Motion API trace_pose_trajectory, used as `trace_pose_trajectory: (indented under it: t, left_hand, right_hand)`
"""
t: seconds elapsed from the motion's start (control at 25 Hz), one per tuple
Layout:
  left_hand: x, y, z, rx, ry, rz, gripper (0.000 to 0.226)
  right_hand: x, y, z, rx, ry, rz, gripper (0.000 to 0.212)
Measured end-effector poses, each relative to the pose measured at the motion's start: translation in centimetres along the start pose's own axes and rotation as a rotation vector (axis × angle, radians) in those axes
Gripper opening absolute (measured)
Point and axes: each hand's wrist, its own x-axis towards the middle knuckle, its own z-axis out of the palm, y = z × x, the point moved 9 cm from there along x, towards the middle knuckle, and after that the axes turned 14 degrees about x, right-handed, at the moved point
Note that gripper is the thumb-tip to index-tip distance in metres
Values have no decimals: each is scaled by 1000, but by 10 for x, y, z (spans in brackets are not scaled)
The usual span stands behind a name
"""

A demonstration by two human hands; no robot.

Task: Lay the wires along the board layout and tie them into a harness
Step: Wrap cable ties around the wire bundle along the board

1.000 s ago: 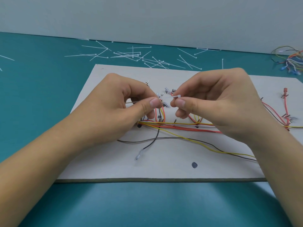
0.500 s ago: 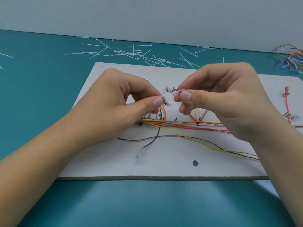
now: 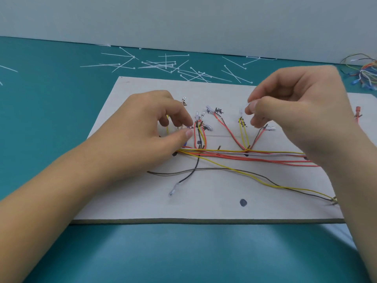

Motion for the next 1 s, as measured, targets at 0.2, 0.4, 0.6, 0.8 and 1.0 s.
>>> trace_pose_trajectory:
  t: [0.2,0.4,0.6,0.8,1.0]
  left_hand:
    - [3,-1,10,71,-33,-73,11]
    - [4,-4,12,55,-29,-155,13]
    - [1,-6,16,137,-2,-219,18]
    - [2,-10,17,109,-14,-285,17]
    - [5,-13,18,70,-62,-304,9]
  right_hand:
    - [2,2,-12,-165,49,23,10]
    - [0,7,-1,-254,-25,79,8]
    - [1,12,9,-331,-96,89,15]
    - [4,13,-7,-332,-70,119,13]
    - [3,15,-1,-325,-86,139,15]
